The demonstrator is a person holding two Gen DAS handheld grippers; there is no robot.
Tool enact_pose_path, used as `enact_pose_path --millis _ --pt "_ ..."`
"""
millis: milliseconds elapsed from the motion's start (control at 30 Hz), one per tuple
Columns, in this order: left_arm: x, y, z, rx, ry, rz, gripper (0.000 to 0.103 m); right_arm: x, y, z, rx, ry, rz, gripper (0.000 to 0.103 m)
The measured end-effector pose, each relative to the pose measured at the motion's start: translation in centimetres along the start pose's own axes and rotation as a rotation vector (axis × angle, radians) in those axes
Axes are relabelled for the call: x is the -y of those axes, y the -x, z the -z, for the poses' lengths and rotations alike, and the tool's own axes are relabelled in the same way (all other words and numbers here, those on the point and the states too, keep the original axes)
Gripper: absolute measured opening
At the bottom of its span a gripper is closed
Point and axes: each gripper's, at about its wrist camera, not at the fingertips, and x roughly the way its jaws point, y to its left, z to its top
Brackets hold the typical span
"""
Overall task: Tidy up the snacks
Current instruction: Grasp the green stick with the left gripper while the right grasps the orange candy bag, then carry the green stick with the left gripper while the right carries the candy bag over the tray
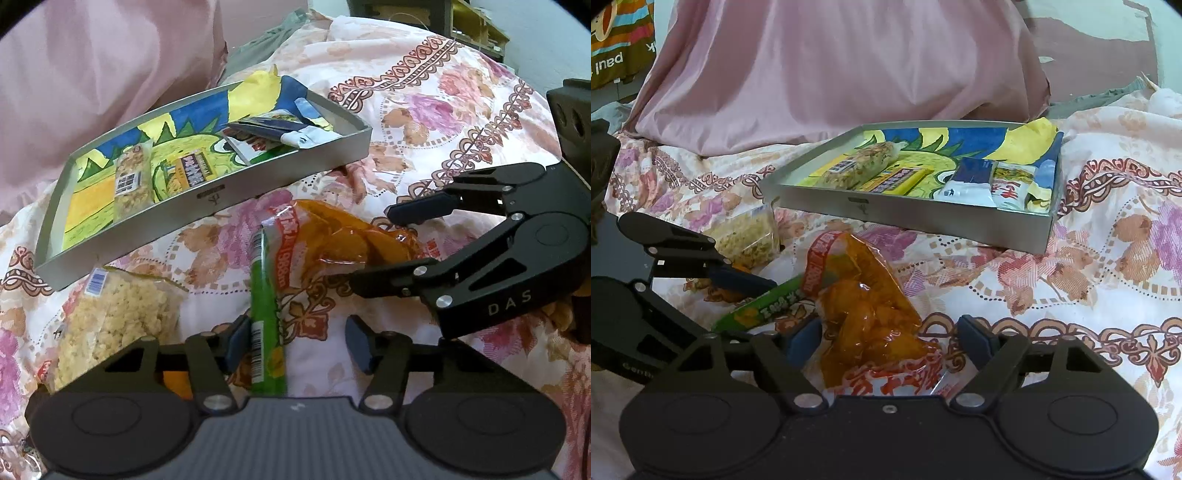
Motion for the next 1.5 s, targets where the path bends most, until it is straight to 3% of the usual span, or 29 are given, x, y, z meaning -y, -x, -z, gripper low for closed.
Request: enact_pose_path --millis 333,900,1133,1500 --pt "-1.2 0.1 -0.1 -0.007 0.070 0.006 0.044 -0.1 0.0 0.1 -0.005 0.012 0.004 0.081" --pt "-1.0 -0.2 -0.2 -0.014 0.092 -0.022 0.039 -0.6 -0.4 0.3 -0.013 0.059 0.030 0.080" --pt "-1.4 -0.1 -0.4 -0.030 0.155 -0.043 0.020 -0.9 -0.5 0.2 -0.021 0.081 0.048 0.070" --pt "-0.4 0.2 -1.0 -0.078 0.219 -0.115 0.018 -2.2 -0.5 -0.1 -0.020 0.130 0.106 0.067"
